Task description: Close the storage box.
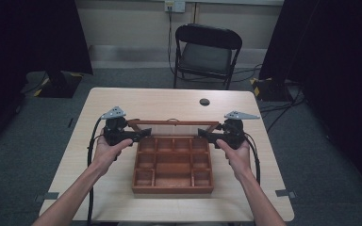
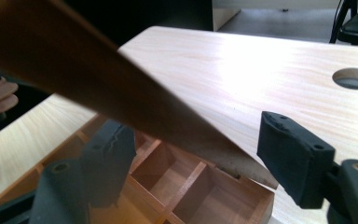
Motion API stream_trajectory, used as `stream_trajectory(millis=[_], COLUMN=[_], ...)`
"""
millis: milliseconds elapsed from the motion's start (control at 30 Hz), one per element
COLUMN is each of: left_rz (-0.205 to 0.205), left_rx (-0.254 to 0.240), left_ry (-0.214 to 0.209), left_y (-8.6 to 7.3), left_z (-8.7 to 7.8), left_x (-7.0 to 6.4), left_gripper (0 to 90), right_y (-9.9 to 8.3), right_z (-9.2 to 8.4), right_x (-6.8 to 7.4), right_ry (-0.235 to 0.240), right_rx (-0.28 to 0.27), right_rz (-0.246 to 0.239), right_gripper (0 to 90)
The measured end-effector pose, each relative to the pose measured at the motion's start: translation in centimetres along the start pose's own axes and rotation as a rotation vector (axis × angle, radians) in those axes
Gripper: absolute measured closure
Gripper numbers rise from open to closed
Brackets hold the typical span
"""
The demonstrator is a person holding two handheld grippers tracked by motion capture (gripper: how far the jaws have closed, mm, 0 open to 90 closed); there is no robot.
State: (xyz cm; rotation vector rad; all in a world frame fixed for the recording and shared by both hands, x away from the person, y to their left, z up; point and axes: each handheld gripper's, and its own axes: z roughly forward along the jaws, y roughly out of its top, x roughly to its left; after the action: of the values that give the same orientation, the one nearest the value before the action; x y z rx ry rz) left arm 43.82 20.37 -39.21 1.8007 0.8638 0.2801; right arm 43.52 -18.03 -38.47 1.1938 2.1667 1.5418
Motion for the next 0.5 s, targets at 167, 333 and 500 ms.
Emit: stream_trajectory(millis=[167, 333, 500], left_rz=[-0.002, -0.006, -0.003], left_rx=[-0.003, -0.004, -0.005], left_ry=[0.003, 0.009, 0.008], left_y=[0.1, 0.2, 0.2], left_z=[-0.2, -0.1, -0.1], left_x=[0.0, 0.0, -0.1], left_gripper=[25.7, 25.5, 25.5], right_y=[0.6, 1.4, 2.2], right_z=[-1.2, -2.7, -3.5], right_x=[0.4, 0.5, 0.7], right_ry=[-0.032, -0.005, 0.005], right_rx=[-0.025, -0.057, -0.07], right_rz=[-0.029, -0.054, -0.062], right_gripper=[22.4, 15.8, 15.2])
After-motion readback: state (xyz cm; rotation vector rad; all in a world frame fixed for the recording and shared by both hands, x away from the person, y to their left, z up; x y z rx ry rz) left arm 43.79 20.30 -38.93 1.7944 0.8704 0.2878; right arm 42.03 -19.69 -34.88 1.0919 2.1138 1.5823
